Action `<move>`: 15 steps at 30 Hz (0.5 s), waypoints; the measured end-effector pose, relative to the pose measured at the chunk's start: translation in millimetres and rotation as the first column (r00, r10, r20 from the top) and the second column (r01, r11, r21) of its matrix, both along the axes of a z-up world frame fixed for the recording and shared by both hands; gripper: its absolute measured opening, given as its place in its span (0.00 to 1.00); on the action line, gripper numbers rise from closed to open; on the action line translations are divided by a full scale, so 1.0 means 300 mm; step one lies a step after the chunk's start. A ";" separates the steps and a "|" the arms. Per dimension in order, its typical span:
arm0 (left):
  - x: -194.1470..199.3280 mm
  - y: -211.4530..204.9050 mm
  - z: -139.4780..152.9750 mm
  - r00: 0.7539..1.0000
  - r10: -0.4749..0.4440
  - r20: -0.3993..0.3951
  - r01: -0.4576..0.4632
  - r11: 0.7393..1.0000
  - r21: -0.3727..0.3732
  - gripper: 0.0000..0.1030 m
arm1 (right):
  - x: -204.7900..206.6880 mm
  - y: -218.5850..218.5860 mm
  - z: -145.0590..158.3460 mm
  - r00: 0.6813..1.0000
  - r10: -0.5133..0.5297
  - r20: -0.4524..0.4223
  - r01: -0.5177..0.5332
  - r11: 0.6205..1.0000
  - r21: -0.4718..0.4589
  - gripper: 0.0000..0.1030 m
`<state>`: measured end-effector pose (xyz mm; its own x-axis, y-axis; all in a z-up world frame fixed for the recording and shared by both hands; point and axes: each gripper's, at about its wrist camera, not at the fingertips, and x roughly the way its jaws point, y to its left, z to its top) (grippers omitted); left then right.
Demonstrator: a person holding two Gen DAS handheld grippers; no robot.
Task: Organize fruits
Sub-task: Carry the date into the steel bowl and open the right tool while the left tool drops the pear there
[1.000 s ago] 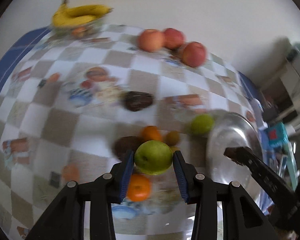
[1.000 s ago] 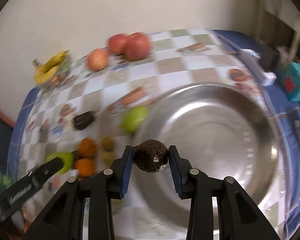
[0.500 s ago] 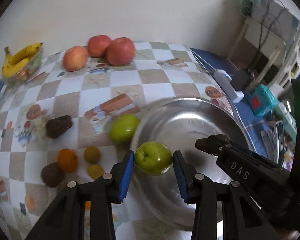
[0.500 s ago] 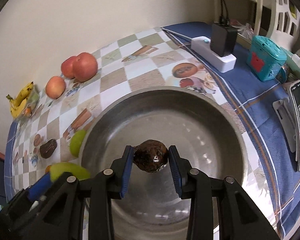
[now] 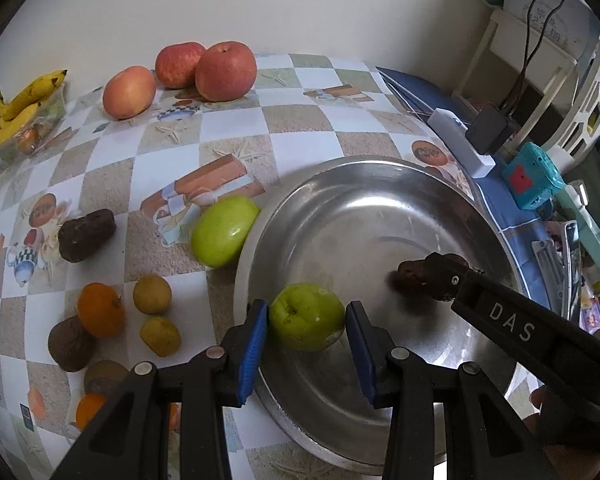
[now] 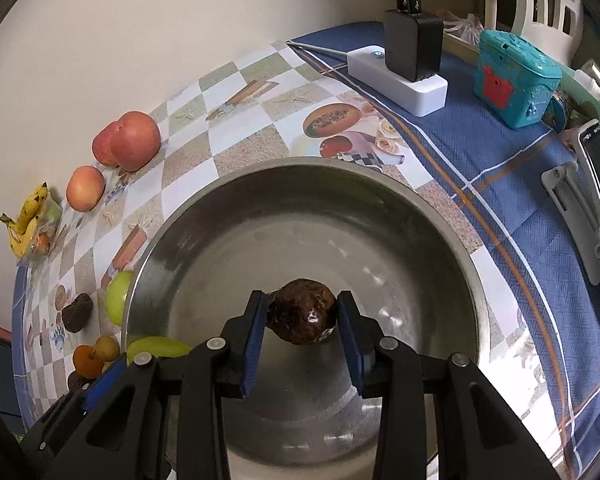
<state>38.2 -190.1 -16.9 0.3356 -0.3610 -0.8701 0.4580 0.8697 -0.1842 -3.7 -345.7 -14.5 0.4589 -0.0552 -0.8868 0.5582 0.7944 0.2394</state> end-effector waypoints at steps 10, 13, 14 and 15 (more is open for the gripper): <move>-0.030 0.030 0.054 0.999 -0.005 0.054 0.005 1.000 -0.008 0.50 | 0.002 0.033 0.025 1.000 0.029 -0.011 -0.030 0.998 -0.062 0.61; -0.047 0.061 0.078 0.997 0.015 0.070 -0.015 1.000 0.006 0.51 | -0.005 0.058 0.049 0.999 0.045 -0.003 -0.045 0.995 -0.093 0.61; -0.050 0.073 0.082 0.997 0.027 0.074 -0.028 0.999 0.017 0.53 | -0.009 0.066 0.058 0.999 0.047 0.000 -0.047 0.994 -0.102 0.61; -0.051 0.093 0.088 0.996 0.048 0.075 -0.050 0.998 0.025 0.56 | -0.011 0.073 0.065 0.999 0.050 0.003 -0.049 0.993 -0.108 0.64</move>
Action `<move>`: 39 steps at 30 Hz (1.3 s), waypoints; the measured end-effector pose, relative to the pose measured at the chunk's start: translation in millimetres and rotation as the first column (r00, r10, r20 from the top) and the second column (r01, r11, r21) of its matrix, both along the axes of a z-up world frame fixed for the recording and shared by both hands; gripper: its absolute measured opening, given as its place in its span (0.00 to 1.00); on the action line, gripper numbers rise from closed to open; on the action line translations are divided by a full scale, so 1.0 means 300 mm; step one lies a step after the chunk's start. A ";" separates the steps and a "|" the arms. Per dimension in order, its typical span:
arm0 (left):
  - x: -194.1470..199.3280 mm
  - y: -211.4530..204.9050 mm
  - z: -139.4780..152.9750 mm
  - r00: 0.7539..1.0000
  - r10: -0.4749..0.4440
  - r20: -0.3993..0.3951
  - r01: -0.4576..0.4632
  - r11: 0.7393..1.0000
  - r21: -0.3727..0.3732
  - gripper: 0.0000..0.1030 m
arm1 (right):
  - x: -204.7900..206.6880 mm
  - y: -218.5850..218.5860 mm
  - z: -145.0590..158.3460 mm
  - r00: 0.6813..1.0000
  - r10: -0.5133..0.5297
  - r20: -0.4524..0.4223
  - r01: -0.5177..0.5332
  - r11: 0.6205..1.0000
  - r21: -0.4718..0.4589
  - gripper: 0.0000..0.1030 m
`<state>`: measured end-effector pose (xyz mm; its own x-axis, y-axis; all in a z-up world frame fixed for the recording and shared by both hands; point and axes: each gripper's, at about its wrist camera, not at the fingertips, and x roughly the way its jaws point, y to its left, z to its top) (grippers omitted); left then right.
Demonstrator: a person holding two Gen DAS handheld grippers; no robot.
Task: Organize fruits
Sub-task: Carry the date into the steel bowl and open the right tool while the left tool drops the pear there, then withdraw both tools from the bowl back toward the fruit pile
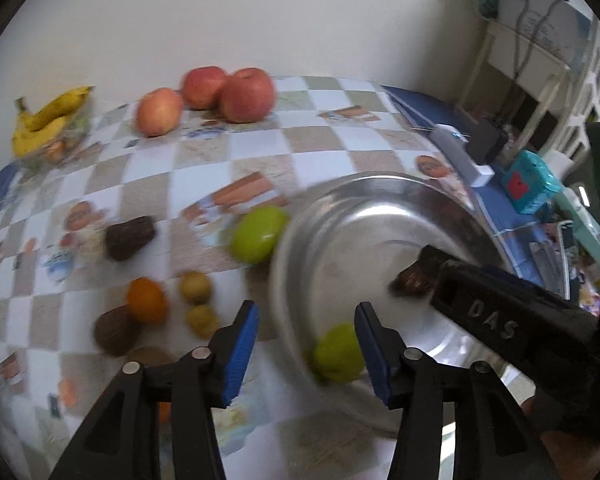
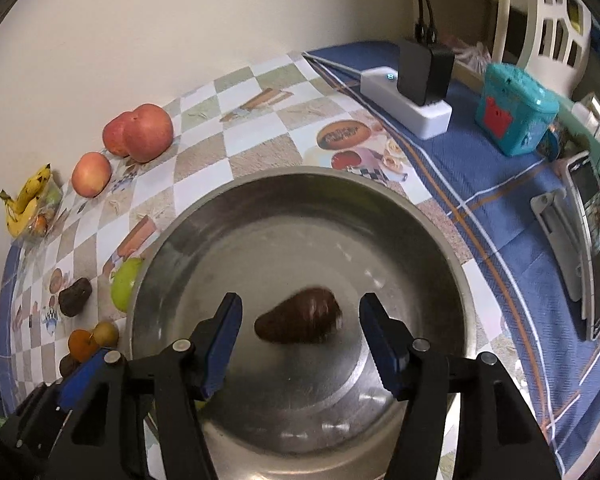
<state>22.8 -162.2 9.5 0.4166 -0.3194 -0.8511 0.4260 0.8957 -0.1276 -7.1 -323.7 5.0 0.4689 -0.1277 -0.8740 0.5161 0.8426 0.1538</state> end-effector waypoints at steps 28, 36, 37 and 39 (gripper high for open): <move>0.112 0.639 -0.029 0.792 0.611 0.017 -0.608 0.785 0.122 1.00 | 0.110 0.520 0.068 0.920 0.391 0.027 -0.384 0.914 -0.131 0.96; 0.115 0.623 -0.042 0.821 0.564 -0.081 -0.563 0.825 0.046 0.98 | 0.107 0.555 0.053 0.903 0.426 0.062 -0.425 0.905 -0.034 0.77; 0.116 0.612 -0.049 0.828 0.554 -0.091 -0.552 0.832 0.049 0.98 | 0.109 0.560 0.043 0.900 0.433 0.049 -0.432 0.901 -0.033 0.72; 0.115 0.591 -0.065 0.837 0.536 -0.111 -0.533 0.844 0.056 0.89 | 0.111 0.566 0.019 0.896 0.442 0.034 -0.442 0.897 -0.001 0.64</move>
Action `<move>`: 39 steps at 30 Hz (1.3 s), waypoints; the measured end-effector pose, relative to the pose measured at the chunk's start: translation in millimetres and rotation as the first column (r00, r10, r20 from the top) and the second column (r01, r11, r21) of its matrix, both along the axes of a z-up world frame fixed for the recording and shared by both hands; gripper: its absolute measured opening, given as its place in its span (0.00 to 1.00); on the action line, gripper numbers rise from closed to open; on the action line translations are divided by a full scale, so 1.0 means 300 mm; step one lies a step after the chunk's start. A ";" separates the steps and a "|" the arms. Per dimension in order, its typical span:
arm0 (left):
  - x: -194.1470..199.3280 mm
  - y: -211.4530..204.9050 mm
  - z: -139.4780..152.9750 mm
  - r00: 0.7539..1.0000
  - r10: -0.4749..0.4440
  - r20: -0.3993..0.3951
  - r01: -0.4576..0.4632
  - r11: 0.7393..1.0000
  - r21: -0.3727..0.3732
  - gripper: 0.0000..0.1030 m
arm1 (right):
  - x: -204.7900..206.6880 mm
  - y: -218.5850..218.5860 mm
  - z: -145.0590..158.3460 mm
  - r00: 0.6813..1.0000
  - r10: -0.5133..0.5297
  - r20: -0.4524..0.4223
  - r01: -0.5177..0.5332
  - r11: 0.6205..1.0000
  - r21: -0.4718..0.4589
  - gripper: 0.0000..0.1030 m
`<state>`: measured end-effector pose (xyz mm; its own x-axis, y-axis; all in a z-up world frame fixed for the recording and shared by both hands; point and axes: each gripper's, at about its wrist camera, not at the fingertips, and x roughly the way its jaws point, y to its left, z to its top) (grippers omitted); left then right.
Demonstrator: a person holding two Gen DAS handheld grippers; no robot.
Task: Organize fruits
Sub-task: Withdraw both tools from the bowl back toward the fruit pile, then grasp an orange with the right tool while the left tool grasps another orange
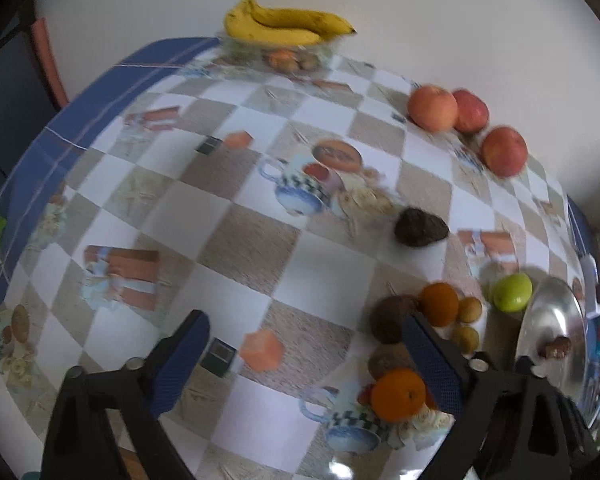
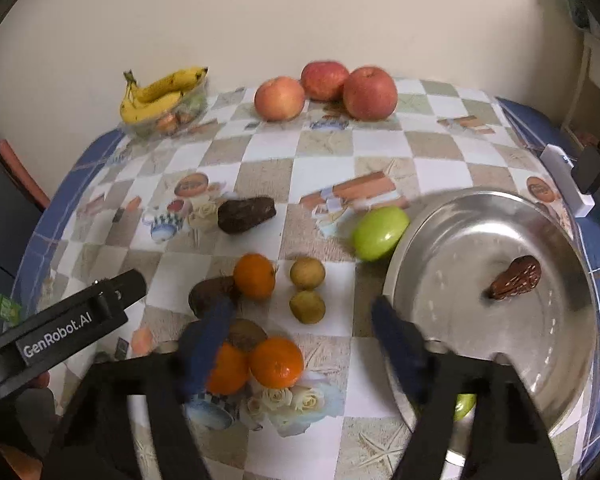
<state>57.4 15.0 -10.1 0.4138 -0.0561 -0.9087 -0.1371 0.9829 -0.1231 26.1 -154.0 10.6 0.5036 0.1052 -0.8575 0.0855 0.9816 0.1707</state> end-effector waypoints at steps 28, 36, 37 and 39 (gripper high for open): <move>-0.030 -0.057 -0.107 0.980 -0.067 -0.186 0.015 0.963 -0.269 0.61 | -0.009 -0.016 -0.098 0.989 0.006 -0.150 0.006 0.997 0.079 0.34; -0.034 -0.080 -0.124 0.973 -0.099 -0.209 0.018 0.933 -0.359 0.51 | -0.013 -0.057 -0.100 0.986 -0.036 -0.165 0.049 0.996 0.077 0.34; -0.035 -0.082 -0.129 0.972 -0.101 -0.214 0.012 0.924 -0.383 0.48 | -0.013 -0.054 -0.100 0.986 -0.033 -0.164 0.045 0.996 0.072 0.34; -0.038 -0.081 -0.135 0.969 -0.106 -0.222 0.000 0.903 -0.431 0.38 | -0.015 -0.052 -0.100 0.986 -0.029 -0.164 0.041 0.997 0.069 0.34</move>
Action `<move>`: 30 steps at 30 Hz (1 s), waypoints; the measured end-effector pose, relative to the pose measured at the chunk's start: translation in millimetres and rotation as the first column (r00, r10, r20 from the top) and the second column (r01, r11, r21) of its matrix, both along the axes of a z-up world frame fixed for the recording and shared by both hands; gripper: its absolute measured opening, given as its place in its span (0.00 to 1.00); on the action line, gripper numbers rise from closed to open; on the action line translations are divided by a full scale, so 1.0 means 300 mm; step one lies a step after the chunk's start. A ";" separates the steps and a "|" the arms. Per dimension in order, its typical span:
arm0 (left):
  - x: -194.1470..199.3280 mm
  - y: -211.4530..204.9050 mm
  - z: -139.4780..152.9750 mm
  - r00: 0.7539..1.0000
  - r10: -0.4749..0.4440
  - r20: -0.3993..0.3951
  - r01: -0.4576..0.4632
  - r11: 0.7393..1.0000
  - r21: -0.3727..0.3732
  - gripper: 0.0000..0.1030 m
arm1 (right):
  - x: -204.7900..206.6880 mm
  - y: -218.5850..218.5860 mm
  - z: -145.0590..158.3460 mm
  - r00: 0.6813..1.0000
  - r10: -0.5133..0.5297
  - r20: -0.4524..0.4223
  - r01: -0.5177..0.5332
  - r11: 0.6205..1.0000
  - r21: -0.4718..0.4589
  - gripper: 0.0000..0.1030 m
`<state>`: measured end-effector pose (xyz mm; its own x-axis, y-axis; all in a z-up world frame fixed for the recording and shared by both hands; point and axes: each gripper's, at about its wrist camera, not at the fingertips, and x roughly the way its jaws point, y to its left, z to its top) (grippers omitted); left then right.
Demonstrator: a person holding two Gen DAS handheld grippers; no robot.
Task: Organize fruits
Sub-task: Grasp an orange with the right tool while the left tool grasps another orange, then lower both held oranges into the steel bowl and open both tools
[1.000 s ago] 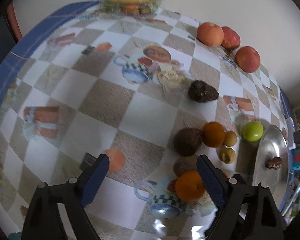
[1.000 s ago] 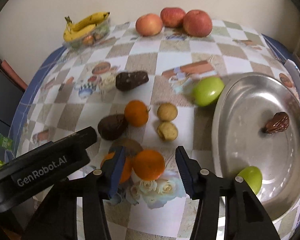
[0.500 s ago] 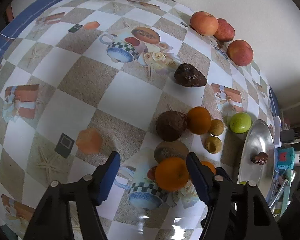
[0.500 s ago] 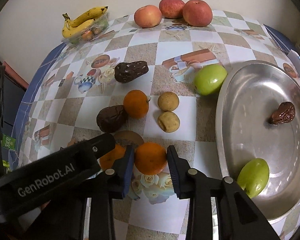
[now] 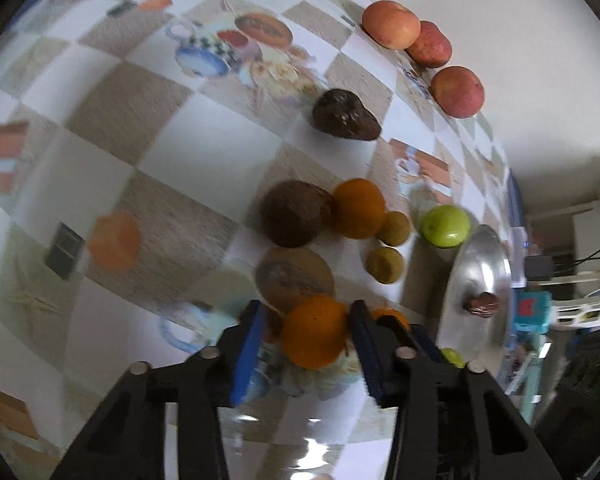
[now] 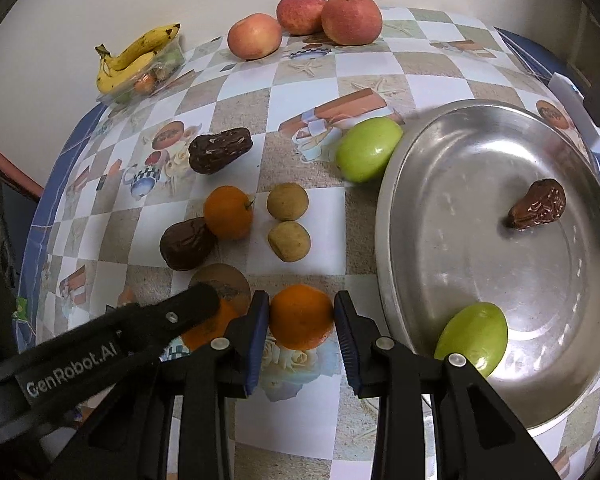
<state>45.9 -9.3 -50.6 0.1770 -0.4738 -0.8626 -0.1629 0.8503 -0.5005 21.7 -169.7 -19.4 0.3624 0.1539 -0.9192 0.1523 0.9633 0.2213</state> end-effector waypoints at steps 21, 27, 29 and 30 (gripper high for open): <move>0.035 0.032 0.166 0.969 0.114 0.218 -0.138 0.985 0.100 0.35 | -0.031 -0.035 0.101 0.995 -0.005 0.101 -0.003 0.997 0.073 0.33; 0.051 -0.073 0.214 0.955 0.093 0.280 -0.120 0.989 0.082 0.35 | -0.071 -0.102 0.183 0.980 -0.012 0.200 0.004 0.999 0.043 0.33; 0.053 -0.127 0.231 0.950 0.059 0.305 -0.090 0.992 0.089 0.35 | -0.081 -0.147 0.203 0.973 -0.047 0.226 0.044 0.999 0.020 0.33; 0.055 -0.167 0.240 0.947 0.023 0.322 -0.060 0.993 0.105 0.35 | -0.086 -0.170 0.209 0.970 -0.066 0.233 0.065 0.998 0.011 0.33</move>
